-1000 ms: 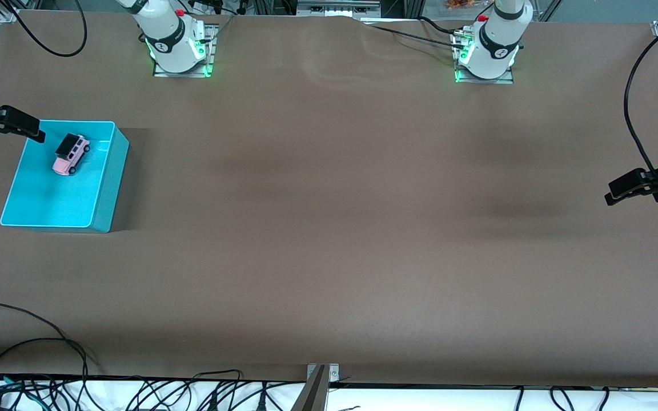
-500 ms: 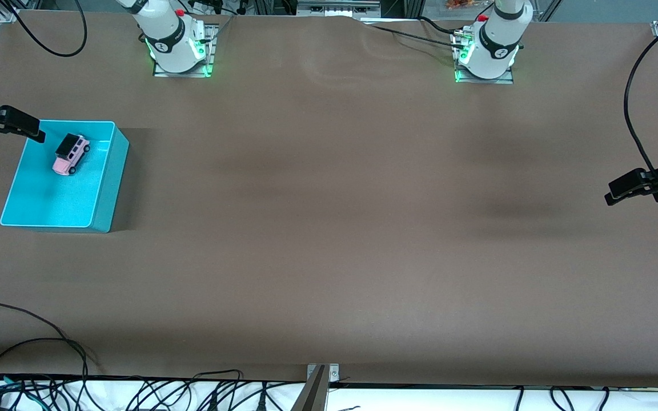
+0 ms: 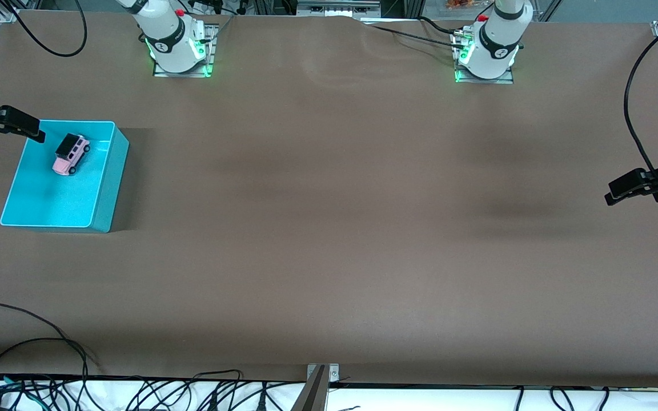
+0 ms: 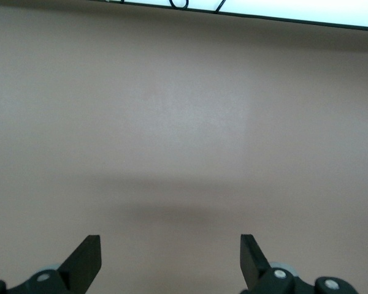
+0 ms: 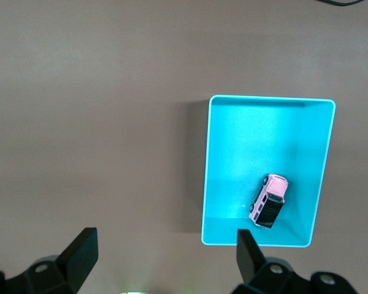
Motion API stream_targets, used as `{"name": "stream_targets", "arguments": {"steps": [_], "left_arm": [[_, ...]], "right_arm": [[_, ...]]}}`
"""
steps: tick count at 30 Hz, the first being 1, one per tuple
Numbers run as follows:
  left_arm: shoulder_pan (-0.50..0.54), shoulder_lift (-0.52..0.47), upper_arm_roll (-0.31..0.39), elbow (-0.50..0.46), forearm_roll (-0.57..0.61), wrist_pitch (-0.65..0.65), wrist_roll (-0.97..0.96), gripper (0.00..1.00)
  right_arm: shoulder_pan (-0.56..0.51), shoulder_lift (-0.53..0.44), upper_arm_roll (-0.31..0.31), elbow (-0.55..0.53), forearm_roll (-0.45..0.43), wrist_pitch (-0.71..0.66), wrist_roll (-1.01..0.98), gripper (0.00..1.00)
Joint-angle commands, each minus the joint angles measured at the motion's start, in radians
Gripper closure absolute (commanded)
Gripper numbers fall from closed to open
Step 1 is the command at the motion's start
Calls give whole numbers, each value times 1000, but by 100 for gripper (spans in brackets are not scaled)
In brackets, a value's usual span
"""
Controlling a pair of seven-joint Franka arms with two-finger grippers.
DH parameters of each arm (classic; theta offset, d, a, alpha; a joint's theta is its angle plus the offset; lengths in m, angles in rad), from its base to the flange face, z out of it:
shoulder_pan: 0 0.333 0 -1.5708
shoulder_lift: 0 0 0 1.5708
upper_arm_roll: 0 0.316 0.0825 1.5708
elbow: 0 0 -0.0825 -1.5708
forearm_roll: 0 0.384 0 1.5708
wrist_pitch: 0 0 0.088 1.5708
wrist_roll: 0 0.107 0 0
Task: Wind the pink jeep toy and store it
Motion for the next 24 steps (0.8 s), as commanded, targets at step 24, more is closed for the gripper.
{"name": "stream_targets", "arguments": {"steps": [24], "left_arm": [[6, 1, -1, 12, -23, -2, 14, 0]], "right_arm": [[-2, 3, -2, 23, -6, -11, -17, 0]]}}
